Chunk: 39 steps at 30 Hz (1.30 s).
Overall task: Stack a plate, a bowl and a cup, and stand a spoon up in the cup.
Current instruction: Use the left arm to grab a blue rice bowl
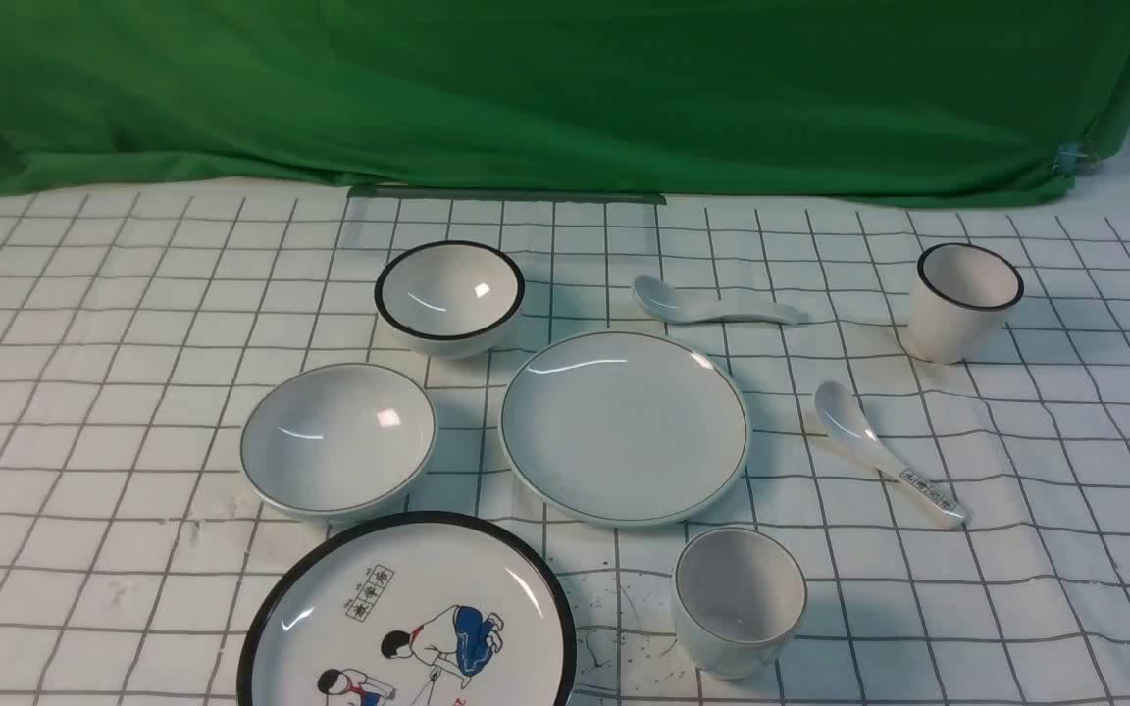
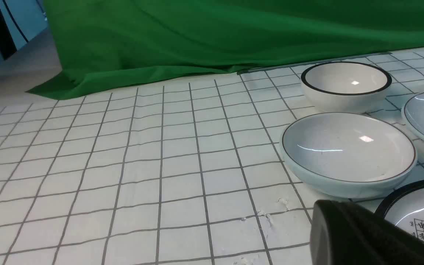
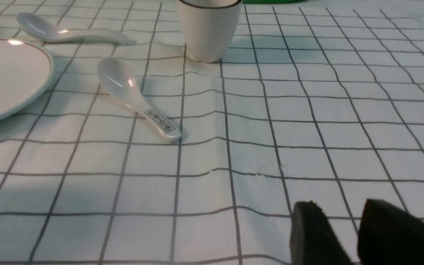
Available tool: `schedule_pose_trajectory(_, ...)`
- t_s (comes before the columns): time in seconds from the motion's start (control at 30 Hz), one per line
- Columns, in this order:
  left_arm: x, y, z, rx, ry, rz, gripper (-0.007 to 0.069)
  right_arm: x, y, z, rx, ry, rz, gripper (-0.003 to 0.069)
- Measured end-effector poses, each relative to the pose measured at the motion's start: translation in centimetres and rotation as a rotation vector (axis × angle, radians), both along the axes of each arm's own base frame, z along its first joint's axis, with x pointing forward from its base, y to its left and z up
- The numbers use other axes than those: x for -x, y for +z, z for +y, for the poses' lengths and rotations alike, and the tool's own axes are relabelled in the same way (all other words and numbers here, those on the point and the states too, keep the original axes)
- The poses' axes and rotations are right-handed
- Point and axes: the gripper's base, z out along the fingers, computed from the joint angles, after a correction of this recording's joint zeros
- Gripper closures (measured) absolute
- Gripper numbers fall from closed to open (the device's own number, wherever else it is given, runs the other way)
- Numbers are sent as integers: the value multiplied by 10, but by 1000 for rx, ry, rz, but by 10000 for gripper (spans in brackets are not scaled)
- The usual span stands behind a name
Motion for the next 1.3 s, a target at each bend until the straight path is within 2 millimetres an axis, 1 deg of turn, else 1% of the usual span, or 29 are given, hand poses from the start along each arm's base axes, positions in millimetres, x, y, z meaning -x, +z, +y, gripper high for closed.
schedule_pose_trajectory(0.23, 0, 0, 0, 0, 0, 0, 620, 0, 0, 0, 0, 0, 0, 421)
schedule_pose_trajectory(0.37, 0, 1, 1, -54, 0, -14, 620, 0, 0, 0, 0, 0, 0, 421)
schedule_pose_trajectory(0.43, -1, 7, 1, -47, 2, -85, 620, 0, 0, 0, 0, 0, 0, 421)
schedule_pose_trajectory(0.47, -1, 11, 0, -17, 4, -123, 620, 0, 0, 0, 0, 0, 0, 421)
schedule_pose_trajectory(0.5, -1, 17, 0, 92, 10, -186, 620, 0, 0, 0, 0, 0, 0, 421)
schedule_pose_trajectory(0.53, -1, 20, 1, 116, 12, -209, 620, 0, 0, 0, 0, 0, 0, 421)
schedule_pose_trajectory(0.57, 0, 28, 3, 278, 30, -295, 620, 0, 0, 0, 0, 0, 0, 421)
schedule_pose_trajectory(0.6, 0, 29, 3, 296, 32, -305, 620, 0, 0, 0, 0, 0, 0, 421)
schedule_pose_trajectory(0.63, 2, 36, 6, 420, 48, -380, 620, 0, 0, 0, 0, 0, 0, 421)
schedule_pose_trajectory(0.67, 2, 37, 7, 435, 50, -389, 620, 0, 0, 0, 0, 0, 0, 421)
schedule_pose_trajectory(0.7, 3, 42, 10, 521, 61, -447, 620, 0, 0, 0, 0, 0, 0, 421)
schedule_pose_trajectory(0.73, 5, 46, 12, 572, 67, -498, 620, 0, 0, 0, 0, 0, 0, 421)
schedule_pose_trajectory(0.83, 12, 59, 18, 662, 73, -675, 620, 0, 0, 0, 0, 0, 0, 421)
schedule_pose_trajectory(0.87, 13, 60, 19, 688, 69, -689, 620, 0, 0, 0, 0, 0, 0, 421)
schedule_pose_trajectory(0.9, 19, 68, 23, 823, 42, -804, 620, -1, 2, 0, -1, 0, -28, 421)
schedule_pose_trajectory(0.93, 19, 68, 23, 823, 42, -804, 620, -1, 3, 0, -3, 0, -35, 421)
schedule_pose_trajectory(0.97, 24, 81, 24, 974, -16, -846, 620, -2, 8, 0, -22, -2, -90, 421)
schedule_pose_trajectory(1.0, 27, 93, 23, 1011, -49, -855, 620, -3, 13, 1, -58, -6, -148, 421)
schedule_pose_trajectory(1.03, 29, 108, 19, 1032, -86, -810, 620, -4, 19, 1, -127, -14, -214, 421)
schedule_pose_trajectory(1.07, 32, 115, 18, 1027, -99, -816, 620, -4, 21, 1, -155, -18, -237, 421)
schedule_pose_trajectory(1.1, 31, 123, 16, 1012, -107, -771, 620, -5, 24, 1, -228, -28, -279, 421)
schedule_pose_trajectory(1.13, 33, 143, 12, 974, -126, -730, 620, -5, 28, 1, -292, -35, -319, 421)
schedule_pose_trajectory(1.17, 28, 154, 9, 946, -119, -650, 620, -5, 31, 1, -348, -39, -362, 421)
schedule_pose_trajectory(1.2, 22, 179, 5, 907, -113, -554, 620, -4, 36, 1, -408, -41, -408, 421)
schedule_pose_trajectory(1.27, 5, 198, 0, 856, -81, -402, 620, -4, 39, 0, -449, -39, -449, 421)
schedule_pose_trajectory(1.3, -9, 208, -3, 812, -58, -292, 620, -4, 40, 0, -457, -39, -458, 421)
